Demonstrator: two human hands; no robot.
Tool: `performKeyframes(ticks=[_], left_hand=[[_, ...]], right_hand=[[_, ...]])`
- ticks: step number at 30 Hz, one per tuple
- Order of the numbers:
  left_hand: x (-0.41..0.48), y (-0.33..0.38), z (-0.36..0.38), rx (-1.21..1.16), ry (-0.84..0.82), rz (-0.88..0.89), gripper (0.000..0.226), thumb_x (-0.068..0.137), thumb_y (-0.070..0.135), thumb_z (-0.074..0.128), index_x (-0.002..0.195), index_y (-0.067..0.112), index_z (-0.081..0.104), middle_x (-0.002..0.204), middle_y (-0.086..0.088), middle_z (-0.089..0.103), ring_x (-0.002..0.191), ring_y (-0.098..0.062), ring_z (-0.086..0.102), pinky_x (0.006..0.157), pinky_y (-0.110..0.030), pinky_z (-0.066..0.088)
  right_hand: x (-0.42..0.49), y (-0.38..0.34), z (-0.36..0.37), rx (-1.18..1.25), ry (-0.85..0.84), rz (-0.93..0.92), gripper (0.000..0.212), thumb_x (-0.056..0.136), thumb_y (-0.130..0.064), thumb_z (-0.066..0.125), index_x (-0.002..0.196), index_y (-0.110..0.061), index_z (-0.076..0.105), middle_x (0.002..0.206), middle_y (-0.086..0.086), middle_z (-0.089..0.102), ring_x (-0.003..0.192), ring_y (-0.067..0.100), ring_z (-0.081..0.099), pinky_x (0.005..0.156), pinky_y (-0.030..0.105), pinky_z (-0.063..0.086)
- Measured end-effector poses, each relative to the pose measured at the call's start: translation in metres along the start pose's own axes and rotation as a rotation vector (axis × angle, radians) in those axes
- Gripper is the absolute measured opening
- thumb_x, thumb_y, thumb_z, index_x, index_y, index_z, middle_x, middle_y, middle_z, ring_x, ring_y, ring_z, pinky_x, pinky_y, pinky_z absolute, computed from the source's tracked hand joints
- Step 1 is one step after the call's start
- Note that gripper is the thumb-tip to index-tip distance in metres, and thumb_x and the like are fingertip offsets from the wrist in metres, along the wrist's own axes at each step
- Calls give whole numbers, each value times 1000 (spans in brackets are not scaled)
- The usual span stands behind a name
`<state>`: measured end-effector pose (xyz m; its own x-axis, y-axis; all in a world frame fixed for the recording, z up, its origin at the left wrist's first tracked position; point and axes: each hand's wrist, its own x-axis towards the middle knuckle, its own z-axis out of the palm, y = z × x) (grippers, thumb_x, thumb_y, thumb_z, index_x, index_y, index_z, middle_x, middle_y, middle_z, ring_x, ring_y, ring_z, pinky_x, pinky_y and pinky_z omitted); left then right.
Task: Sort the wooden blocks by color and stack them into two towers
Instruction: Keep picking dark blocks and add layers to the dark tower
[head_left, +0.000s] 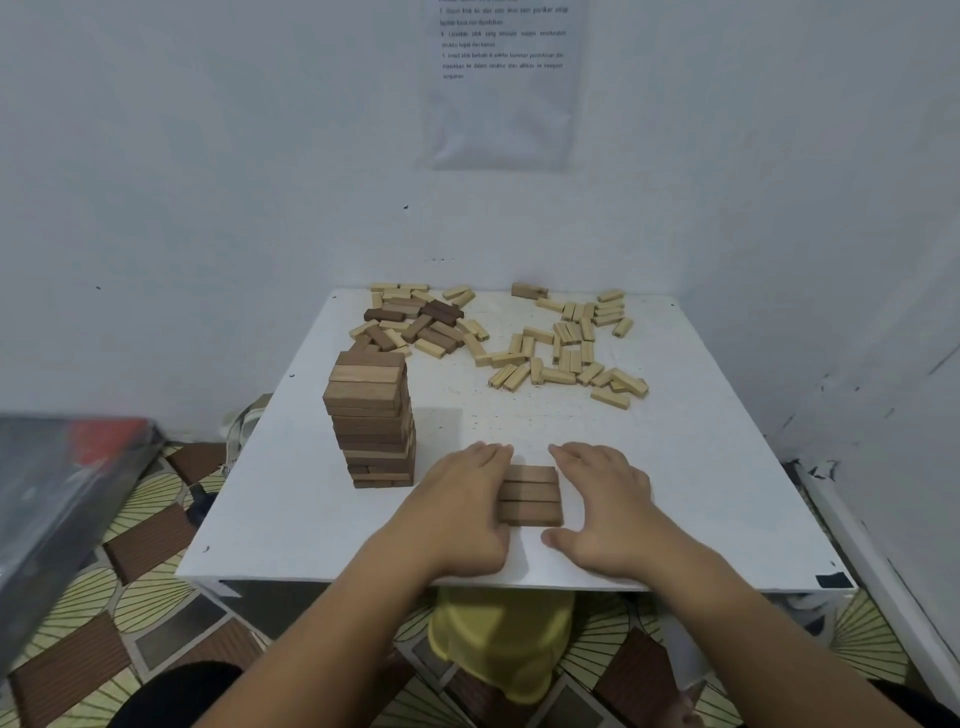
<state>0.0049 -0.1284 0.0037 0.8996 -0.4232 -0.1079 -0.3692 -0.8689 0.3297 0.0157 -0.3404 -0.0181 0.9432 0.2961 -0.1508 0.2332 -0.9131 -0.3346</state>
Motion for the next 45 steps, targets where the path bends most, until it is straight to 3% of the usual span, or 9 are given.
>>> performKeyframes(ticks=[3, 5, 10, 15, 24, 32, 36, 41, 45], left_hand=[[19, -2, -2, 74, -26, -9, 67, 82, 38, 70, 143, 17, 50, 135, -2, 55, 128, -25, 48, 111, -39, 41], [25, -3, -2, 112, -5, -6, 40, 79, 37, 72, 114, 21, 62, 109, 2, 56, 107, -23, 54, 92, -36, 47], [29, -4, -1, 114, 33, 9, 31, 78, 35, 75, 104, 20, 66, 99, 3, 53, 97, -20, 50, 78, -30, 34], [29, -3, 0, 96, 43, 4, 27, 73, 32, 70, 96, 19, 66, 92, 3, 53, 91, -20, 51, 78, -32, 45], [31, -5, -4, 244, -29, 54, 40, 79, 47, 66, 109, 21, 59, 100, 1, 53, 96, -20, 50, 93, -35, 41], [31, 18, -30, 238, -117, 14, 48, 70, 55, 78, 99, 21, 59, 96, 2, 55, 87, -19, 54, 71, -32, 40], [16, 27, -72, 161, -45, -2, 49, 70, 50, 80, 104, 20, 61, 99, 3, 55, 91, -19, 56, 76, -36, 54], [-5, 15, -154, 110, 111, -41, 48, 62, 50, 78, 100, 24, 65, 94, 7, 61, 87, -15, 60, 77, -42, 57], [-23, -17, -206, 24, 173, -76, 68, 65, 49, 80, 129, 36, 61, 109, 18, 63, 99, -5, 62, 85, -36, 57]], right_hand=[[7, -2, -9, -47, -4, -68, 85, 85, -53, 69, 157, -31, 31, 156, -12, 28, 145, 15, 18, 116, 39, 16], [10, -4, -11, -96, 8, -88, 74, 85, -54, 68, 150, -33, 42, 146, -14, 35, 136, 14, 27, 110, 40, 21], [11, -6, -11, -148, 45, -108, 64, 86, -53, 65, 144, -34, 47, 138, -16, 41, 127, 14, 33, 102, 39, 24], [11, -5, -10, -131, 34, -129, 61, 88, -50, 66, 144, -31, 49, 138, -15, 42, 127, 14, 33, 103, 38, 27], [13, -1, -7, -78, 42, -157, 67, 86, -52, 67, 146, -28, 49, 136, -14, 43, 123, 13, 36, 102, 37, 36], [6, -2, -26, -39, 24, -208, 60, 74, -53, 66, 129, -31, 56, 118, -17, 49, 111, 10, 42, 96, 36, 39], [3, -14, -69, 62, 95, -278, 56, 69, -47, 73, 121, -31, 60, 114, -19, 52, 107, 4, 45, 94, 29, 41], [21, -63, -135, 148, 210, -398, 42, 63, -40, 74, 103, -30, 65, 98, -18, 56, 98, 5, 53, 80, 24, 42], [44, -107, -161, 180, 249, -453, 45, 61, -41, 71, 104, -29, 68, 96, -19, 55, 90, -6, 50, 72, 13, 34]])
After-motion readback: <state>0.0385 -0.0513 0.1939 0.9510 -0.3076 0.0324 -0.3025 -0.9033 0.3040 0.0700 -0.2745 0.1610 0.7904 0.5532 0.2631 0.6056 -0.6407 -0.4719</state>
